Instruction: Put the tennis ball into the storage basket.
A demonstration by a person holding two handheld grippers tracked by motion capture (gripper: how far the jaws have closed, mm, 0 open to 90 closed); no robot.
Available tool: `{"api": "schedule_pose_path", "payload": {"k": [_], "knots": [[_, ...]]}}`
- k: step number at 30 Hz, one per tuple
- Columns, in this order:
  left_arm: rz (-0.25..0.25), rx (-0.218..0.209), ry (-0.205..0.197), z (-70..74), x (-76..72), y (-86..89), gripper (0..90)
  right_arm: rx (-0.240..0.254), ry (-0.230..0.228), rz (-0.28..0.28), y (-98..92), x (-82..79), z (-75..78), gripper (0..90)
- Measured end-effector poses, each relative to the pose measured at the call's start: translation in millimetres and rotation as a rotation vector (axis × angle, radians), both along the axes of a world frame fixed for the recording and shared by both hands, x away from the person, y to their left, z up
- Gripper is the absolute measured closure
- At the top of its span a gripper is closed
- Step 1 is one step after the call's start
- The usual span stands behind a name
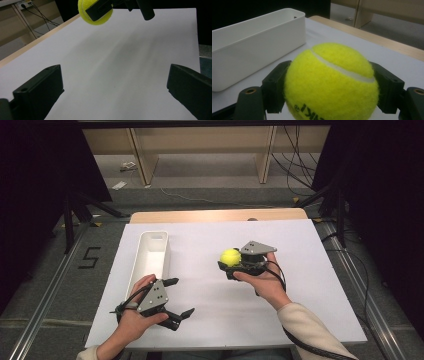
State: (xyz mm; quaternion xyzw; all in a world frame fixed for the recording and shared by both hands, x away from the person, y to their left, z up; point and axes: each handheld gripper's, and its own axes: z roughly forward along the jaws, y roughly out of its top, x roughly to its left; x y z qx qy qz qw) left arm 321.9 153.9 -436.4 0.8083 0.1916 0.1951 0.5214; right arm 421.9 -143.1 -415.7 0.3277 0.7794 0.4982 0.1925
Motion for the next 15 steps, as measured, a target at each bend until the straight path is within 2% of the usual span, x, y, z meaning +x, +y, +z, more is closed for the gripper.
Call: {"api": "schedule_pose_path", "payload": {"k": [15], "knots": [[0.002, -0.001, -0.003, 0.5, -0.2, 1.0, 0.0, 0.009, 0.006, 0.007, 6.7, 3.9, 1.2, 26.1]]}}
